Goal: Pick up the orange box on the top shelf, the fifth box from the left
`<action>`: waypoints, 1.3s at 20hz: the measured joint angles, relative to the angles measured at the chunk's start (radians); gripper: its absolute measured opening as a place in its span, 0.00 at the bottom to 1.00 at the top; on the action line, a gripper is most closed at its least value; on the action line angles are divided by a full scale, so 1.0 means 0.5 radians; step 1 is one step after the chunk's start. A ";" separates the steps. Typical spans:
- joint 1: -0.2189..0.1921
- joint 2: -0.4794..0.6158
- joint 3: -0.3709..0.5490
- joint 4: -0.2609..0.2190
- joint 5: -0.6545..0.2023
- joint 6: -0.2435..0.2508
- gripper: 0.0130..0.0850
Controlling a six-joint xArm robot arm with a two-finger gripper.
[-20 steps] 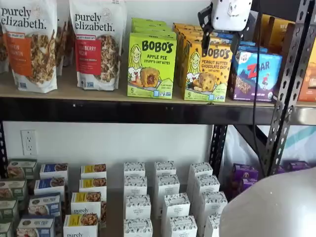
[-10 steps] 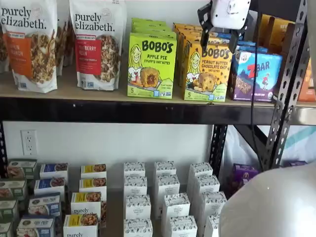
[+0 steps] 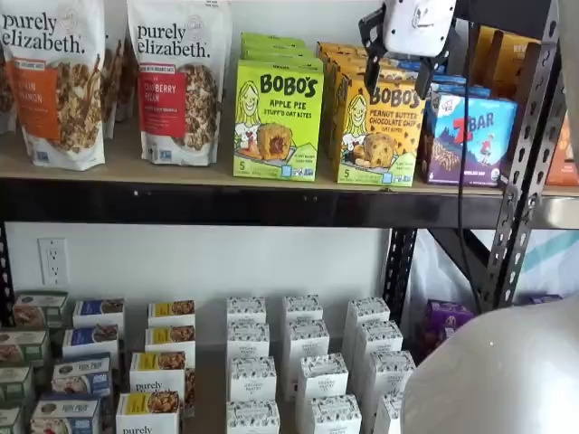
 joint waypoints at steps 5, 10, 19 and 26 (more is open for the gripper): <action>0.023 0.017 -0.005 -0.025 0.009 0.023 1.00; 0.020 0.021 0.005 -0.033 -0.008 0.021 1.00; 0.015 0.042 -0.001 -0.047 -0.025 0.017 1.00; 0.002 0.039 -0.003 -0.034 -0.033 0.004 1.00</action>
